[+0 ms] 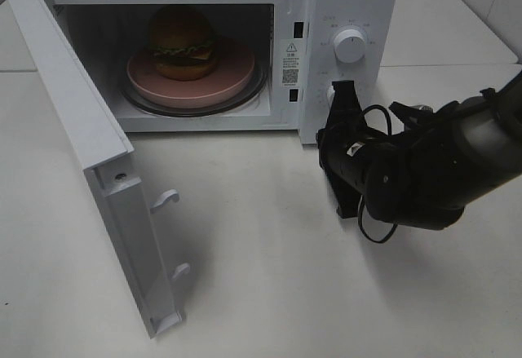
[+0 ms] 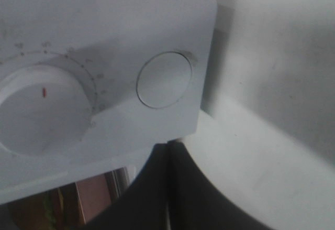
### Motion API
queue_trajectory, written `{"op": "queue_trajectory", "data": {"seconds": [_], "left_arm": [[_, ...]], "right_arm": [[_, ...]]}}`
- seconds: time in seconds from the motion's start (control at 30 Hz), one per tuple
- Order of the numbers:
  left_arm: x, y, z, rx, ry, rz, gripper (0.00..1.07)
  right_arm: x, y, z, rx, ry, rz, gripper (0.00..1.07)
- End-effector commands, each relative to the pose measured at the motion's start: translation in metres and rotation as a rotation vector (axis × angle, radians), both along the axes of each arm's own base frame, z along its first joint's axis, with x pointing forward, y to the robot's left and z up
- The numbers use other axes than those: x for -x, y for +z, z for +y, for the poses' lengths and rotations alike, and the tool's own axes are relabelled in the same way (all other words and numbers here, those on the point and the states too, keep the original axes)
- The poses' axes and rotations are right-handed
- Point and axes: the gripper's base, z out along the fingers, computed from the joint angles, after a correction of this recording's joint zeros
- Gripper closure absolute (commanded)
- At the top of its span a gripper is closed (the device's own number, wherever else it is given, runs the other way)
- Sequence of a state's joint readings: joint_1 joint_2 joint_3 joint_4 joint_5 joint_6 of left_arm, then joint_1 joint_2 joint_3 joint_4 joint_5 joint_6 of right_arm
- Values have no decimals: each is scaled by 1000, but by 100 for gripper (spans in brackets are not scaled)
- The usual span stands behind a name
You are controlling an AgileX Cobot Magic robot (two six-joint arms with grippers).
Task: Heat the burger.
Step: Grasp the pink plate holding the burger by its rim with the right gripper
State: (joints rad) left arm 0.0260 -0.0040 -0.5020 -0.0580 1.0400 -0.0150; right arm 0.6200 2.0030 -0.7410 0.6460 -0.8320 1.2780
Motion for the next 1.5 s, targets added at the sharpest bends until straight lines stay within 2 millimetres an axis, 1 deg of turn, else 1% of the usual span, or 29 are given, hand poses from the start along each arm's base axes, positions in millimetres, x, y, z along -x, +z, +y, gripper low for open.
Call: {"op": "queue_trajectory", "data": {"seconds": [0.03,0.1,0.13,0.23,0.3,0.37,0.4,0.5,0.57,0.7,0.77,0.8,0.83,0.87,0.9,0.93,0.97,1.03,1.1,1.13,1.17,1.2,1.27,1.33,1.37,1.4,1.43,1.47,1.5], "left_arm": [[3,-1,0,5,3,-22,9],[3,-1,0,5,3,-22,9],[3,-1,0,5,3,-22,9],[3,-1,0,5,3,-22,9],[3,-1,0,5,3,-22,9],[3,-1,0,5,3,-22,9],[3,-1,0,5,3,-22,9],[3,-1,0,5,3,-22,9],[3,-1,0,5,3,-22,9],[3,-1,0,5,3,-22,9],[3,-1,0,5,3,-22,9],[3,-1,0,5,3,-22,9],[3,-1,0,5,3,-22,9],[3,-1,0,5,3,-22,9],[3,-1,0,5,3,-22,9],[3,-1,0,5,3,-22,9],[3,-1,0,5,3,-22,9],[3,-1,0,5,3,-22,9],[3,-1,0,5,3,-22,9],[3,-1,0,5,3,-22,9],[3,-1,0,5,3,-22,9],[3,-1,0,5,3,-22,9],[3,-1,0,5,3,-22,9],[3,-1,0,5,3,-22,9],[3,-1,0,5,3,-22,9],[3,-1,0,5,3,-22,9],[3,-1,0,5,3,-22,9],[3,-1,0,5,3,-22,9],[3,-1,0,5,3,-22,9]], "right_arm": [[18,6,1,7,37,11,107],[22,6,0,7,32,17,107],[31,6,-2,6,25,32,107],[35,7,-4,7,23,39,107],[49,12,-8,16,41,43,107],[51,13,-9,20,44,44,107],[57,16,-13,35,62,55,107],[59,18,-14,42,68,58,107],[67,28,-18,91,119,63,107],[71,34,-19,153,188,69,107],[76,40,-18,235,283,83,107],[76,40,-18,235,283,83,107],[78,41,-17,269,323,88,107],[81,44,-17,348,408,89,107],[81,44,-17,348,408,89,107],[84,47,-16,429,499,79,107],[84,47,-16,429,499,79,107],[89,47,-14,523,626,95,107],[90,46,-14,554,661,99,107],[94,43,-14,603,733,116,107],[94,43,-14,603,733,116,107],[96,42,-13,644,793,125,107],[97,41,-12,657,823,133,107],[99,41,-8,716,929,128,106],[99,41,-8,716,929,128,106],[98,44,-4,744,1007,127,106],[98,44,-4,744,1007,127,106],[97,48,2,771,1084,115,106],[96,50,4,783,1118,107,106]]}}
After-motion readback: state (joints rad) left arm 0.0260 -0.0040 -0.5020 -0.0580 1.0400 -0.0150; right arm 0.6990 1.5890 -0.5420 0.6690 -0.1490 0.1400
